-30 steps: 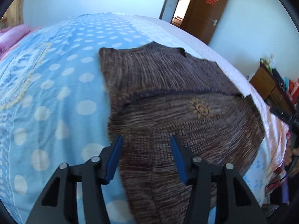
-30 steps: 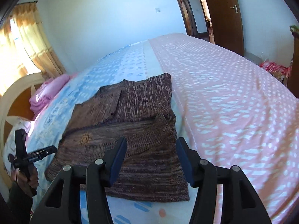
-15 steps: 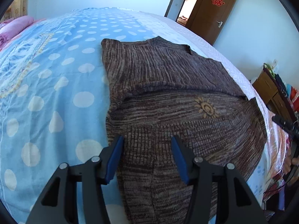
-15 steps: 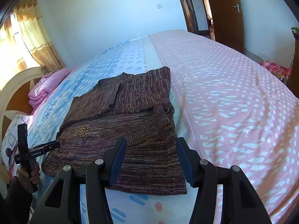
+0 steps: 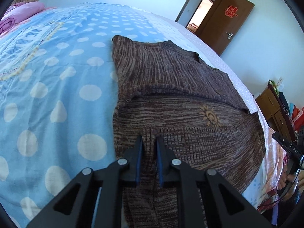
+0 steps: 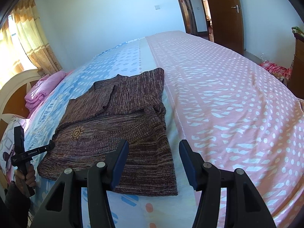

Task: Fold small clothes

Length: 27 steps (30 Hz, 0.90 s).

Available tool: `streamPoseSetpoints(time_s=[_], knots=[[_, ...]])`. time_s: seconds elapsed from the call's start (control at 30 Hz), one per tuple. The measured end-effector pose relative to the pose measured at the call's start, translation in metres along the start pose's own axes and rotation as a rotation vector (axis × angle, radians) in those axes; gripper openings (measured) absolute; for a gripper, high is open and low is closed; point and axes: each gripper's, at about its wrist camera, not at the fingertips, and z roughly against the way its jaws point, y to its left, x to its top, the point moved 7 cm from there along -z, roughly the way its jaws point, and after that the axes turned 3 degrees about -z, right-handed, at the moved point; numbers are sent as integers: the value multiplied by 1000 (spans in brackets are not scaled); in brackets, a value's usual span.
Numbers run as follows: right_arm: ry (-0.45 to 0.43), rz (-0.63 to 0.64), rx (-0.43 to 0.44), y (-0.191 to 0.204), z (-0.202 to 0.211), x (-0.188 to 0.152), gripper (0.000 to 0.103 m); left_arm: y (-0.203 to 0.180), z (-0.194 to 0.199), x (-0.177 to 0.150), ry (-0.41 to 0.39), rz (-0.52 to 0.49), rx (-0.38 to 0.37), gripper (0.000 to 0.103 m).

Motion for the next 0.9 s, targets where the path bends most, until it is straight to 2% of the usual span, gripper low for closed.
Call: streamPoseSetpoints(time_s=[0.1, 0.2, 0.43, 0.5, 0.53, 0.57, 0.6, 0.7, 0.9], knots=[[4, 47, -11, 2, -3, 6, 56, -4, -3, 3, 8, -7, -2, 29], [16, 101, -2, 10, -12, 12, 56, -7, -5, 4, 1, -23, 18, 31], [62, 263, -47, 30, -68, 20, 56, -8, -6, 3, -15, -32, 45, 30], [96, 292, -53, 32, -83, 16, 54, -10, -6, 2, -19, -45, 66, 25], [125, 309, -62, 33, -92, 11, 32, -13, -7, 2, -23, -64, 86, 19], [145, 320, -82, 33, -97, 7, 16, -15, -7, 2, -25, -73, 91, 16], [147, 325, -91, 32, -98, 5, 8, -17, -6, 2, -30, -81, 97, 12], [91, 316, -74, 37, -79, 8, 5, -19, -3, 4, -38, -87, 120, 9], [-45, 299, -31, 49, -28, 41, 5, -25, 28, 30, -122, -46, 83, 8]])
